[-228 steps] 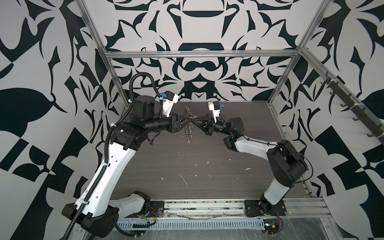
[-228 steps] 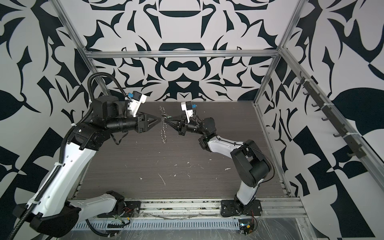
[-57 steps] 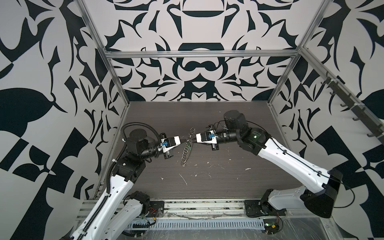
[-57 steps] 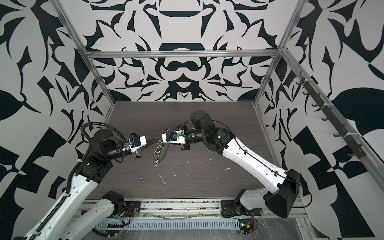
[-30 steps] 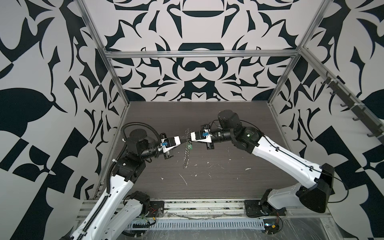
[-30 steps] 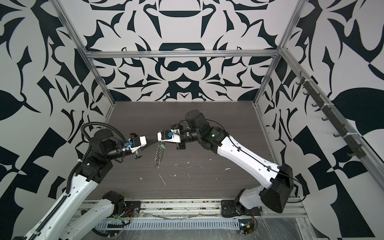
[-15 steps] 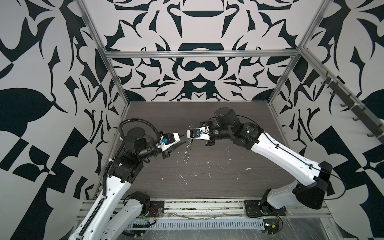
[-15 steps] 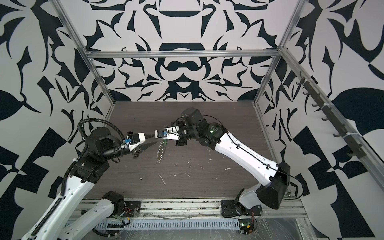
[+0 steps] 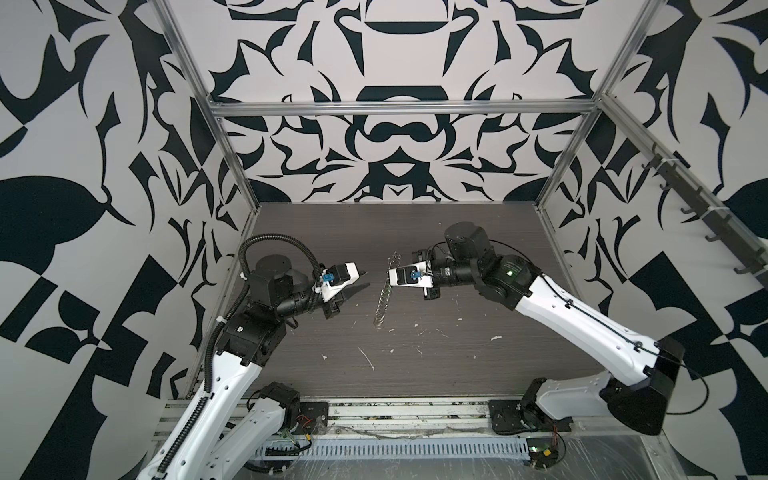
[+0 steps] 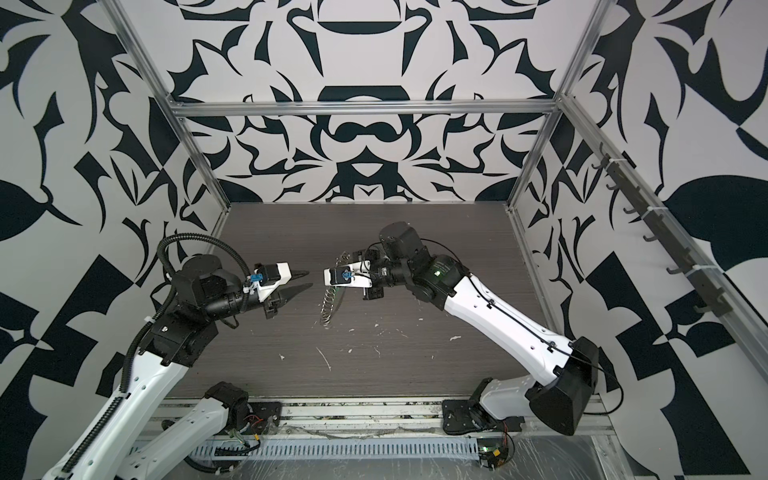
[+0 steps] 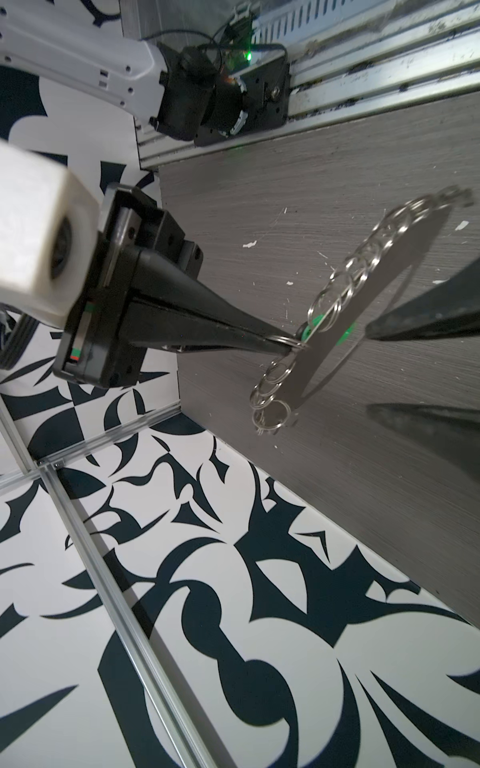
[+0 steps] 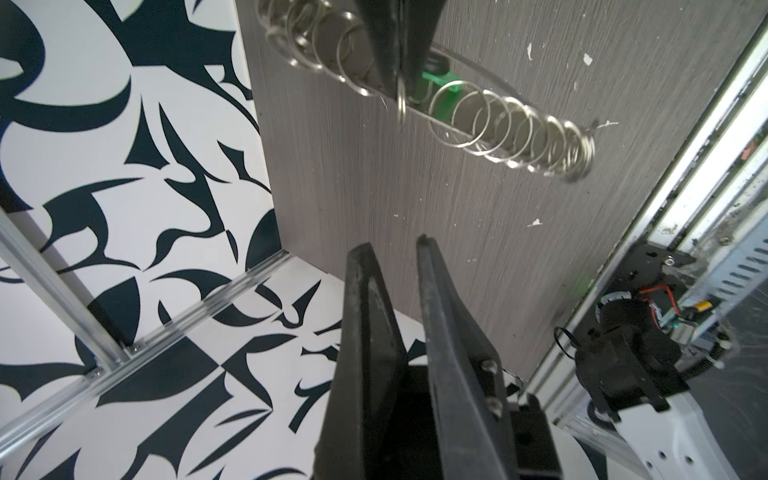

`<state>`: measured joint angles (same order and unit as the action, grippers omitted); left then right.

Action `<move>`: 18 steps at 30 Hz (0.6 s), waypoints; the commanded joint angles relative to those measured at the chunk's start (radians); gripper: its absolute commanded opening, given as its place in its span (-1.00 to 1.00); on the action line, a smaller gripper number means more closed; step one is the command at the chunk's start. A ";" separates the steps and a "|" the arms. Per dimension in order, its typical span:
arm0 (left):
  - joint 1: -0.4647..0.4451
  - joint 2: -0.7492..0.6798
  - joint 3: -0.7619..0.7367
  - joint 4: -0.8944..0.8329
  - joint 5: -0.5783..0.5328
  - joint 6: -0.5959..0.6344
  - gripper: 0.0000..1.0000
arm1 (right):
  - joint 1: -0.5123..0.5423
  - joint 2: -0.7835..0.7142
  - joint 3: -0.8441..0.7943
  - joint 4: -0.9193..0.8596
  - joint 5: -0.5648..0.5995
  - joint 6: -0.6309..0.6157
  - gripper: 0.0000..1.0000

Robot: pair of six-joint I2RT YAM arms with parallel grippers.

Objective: Remove the keys from the keyring
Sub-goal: 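Grasp a key ring on the plate with the left gripper beside the right gripper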

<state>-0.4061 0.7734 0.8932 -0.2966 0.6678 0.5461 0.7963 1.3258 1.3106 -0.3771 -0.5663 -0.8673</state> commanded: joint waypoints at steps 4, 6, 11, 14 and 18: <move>-0.002 -0.028 -0.040 0.098 0.097 -0.003 -0.48 | -0.002 -0.079 -0.097 0.278 -0.184 0.058 -1.00; -0.003 -0.022 -0.035 0.097 0.112 -0.013 -0.49 | -0.002 -0.085 -0.117 0.321 -0.193 0.070 -1.00; -0.003 -0.010 -0.025 0.097 0.143 -0.025 -0.49 | -0.002 -0.071 -0.132 0.383 -0.222 0.112 -1.00; -0.003 -0.003 -0.022 0.097 0.157 -0.030 -0.50 | -0.002 -0.064 -0.153 0.460 -0.226 0.162 -1.00; -0.005 0.000 -0.026 0.099 0.168 -0.031 -0.50 | -0.002 -0.048 -0.148 0.492 -0.239 0.193 -1.00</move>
<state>-0.4065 0.7738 0.8654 -0.2115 0.7956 0.5213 0.7952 1.2781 1.1545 -0.0048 -0.7662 -0.7311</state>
